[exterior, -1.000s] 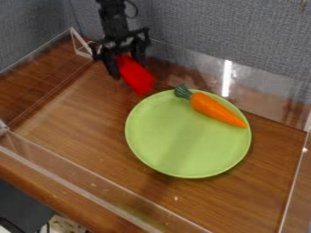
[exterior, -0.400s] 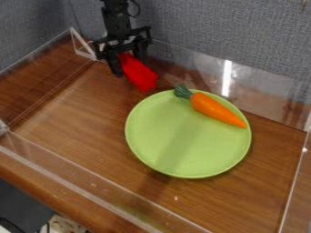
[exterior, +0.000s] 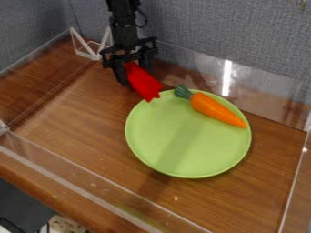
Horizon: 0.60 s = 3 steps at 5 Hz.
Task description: Move the red object from the green plate to the table
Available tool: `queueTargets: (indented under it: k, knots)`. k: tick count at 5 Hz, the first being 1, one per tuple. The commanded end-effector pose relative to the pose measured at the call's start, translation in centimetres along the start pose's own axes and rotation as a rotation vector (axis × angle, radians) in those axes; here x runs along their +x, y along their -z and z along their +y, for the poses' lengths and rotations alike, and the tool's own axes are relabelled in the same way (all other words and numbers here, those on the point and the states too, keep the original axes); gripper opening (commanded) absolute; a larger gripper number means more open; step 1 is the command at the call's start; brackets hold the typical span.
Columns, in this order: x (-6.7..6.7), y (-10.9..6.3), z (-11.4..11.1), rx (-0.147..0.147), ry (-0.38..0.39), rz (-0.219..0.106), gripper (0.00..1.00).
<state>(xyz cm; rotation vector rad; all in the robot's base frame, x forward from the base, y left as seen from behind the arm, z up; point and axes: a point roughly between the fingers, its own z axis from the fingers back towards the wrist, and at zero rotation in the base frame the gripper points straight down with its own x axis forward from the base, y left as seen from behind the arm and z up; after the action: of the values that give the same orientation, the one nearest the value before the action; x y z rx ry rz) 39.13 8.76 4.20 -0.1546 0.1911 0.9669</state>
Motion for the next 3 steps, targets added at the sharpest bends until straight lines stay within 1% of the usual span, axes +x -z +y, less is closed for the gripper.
queueTargets:
  k: [1,2,3]
  knots:
    - [-0.1,-1.4,-0.1,-0.030,0.016,-0.040,1.00]
    - [0.1,-1.4,2.0,-0.026,0.040,-0.036,1.00]
    - [0.1,-1.5,3.7,-0.018,0.081,-0.032,1.00]
